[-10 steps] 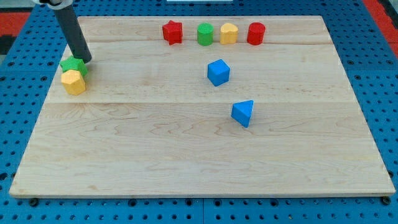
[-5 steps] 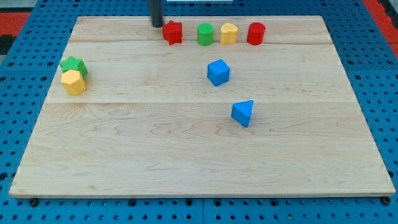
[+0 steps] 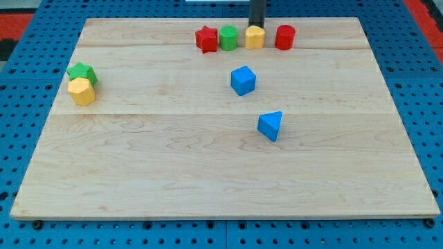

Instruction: Push the yellow heart to the top right of the blue cube

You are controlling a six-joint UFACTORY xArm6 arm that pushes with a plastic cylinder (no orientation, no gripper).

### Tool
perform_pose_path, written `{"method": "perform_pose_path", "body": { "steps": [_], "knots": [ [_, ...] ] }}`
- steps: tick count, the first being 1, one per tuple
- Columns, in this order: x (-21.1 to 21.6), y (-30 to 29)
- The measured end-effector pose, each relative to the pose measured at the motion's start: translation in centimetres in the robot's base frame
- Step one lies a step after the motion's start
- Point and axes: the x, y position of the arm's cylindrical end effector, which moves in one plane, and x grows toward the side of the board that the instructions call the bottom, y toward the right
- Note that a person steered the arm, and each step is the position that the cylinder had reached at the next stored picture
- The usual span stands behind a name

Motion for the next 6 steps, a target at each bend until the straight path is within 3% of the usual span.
{"method": "perform_pose_path", "body": {
  "steps": [1,3,6],
  "knots": [
    [0.3,1.0],
    [1.7,-2.8],
    [6.3,-2.3]
  ]
}}
